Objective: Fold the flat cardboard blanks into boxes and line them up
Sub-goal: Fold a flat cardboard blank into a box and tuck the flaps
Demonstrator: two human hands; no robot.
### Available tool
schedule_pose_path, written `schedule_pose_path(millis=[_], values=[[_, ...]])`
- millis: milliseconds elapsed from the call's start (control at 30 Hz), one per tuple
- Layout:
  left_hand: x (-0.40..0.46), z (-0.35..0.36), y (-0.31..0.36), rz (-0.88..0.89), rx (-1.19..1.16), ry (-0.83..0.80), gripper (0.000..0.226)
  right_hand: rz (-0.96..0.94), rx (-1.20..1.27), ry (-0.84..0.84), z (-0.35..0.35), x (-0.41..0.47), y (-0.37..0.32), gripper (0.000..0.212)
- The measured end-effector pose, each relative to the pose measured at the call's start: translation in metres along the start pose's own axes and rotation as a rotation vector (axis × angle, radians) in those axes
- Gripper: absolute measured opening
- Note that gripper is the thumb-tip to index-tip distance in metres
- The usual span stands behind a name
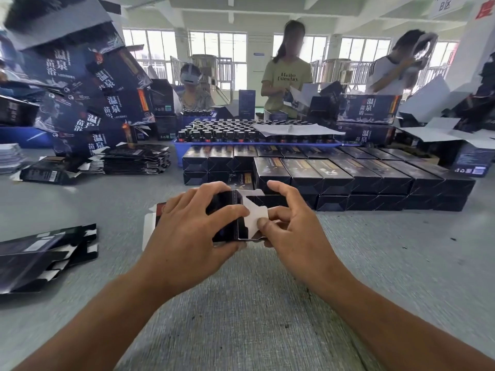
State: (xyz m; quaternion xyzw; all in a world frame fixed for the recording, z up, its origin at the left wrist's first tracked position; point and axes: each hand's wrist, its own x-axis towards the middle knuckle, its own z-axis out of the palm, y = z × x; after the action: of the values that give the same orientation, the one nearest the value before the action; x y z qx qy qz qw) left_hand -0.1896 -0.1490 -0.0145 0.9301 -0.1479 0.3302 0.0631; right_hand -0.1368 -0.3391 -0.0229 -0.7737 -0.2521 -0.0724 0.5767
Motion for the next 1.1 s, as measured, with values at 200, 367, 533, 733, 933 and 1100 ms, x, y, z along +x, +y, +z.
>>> schedule_pose_path(millis=[200, 367, 533, 733, 933, 1100], values=[[-0.0006, -0.0007, 0.0036, 0.003, 0.039, 0.049, 0.056, -0.077, -0.089, 0.006, 0.0, -0.0012, -0.0007, 0.038], [-0.0009, 0.0002, 0.0051, -0.009, 0.026, 0.046, 0.075, -0.062, -0.115, -0.018, 0.0009, -0.0022, -0.0017, 0.037], [-0.0015, 0.0018, 0.0018, 0.003, 0.049, 0.05, 0.072, -0.051, -0.083, -0.077, 0.0011, -0.0024, -0.0039, 0.035], [-0.0016, 0.0006, -0.0033, -0.055, 0.044, 0.075, 0.065, -0.063, -0.056, -0.244, -0.0021, -0.0059, -0.0069, 0.064], [-0.002, 0.0015, 0.0019, -0.015, 0.03, 0.075, 0.062, -0.086, -0.089, -0.045, 0.0024, -0.0048, -0.0003, 0.032], [-0.0021, 0.0028, 0.0057, -0.003, 0.028, 0.09, 0.062, -0.1, -0.045, 0.033, 0.0034, -0.0045, 0.0005, 0.039]])
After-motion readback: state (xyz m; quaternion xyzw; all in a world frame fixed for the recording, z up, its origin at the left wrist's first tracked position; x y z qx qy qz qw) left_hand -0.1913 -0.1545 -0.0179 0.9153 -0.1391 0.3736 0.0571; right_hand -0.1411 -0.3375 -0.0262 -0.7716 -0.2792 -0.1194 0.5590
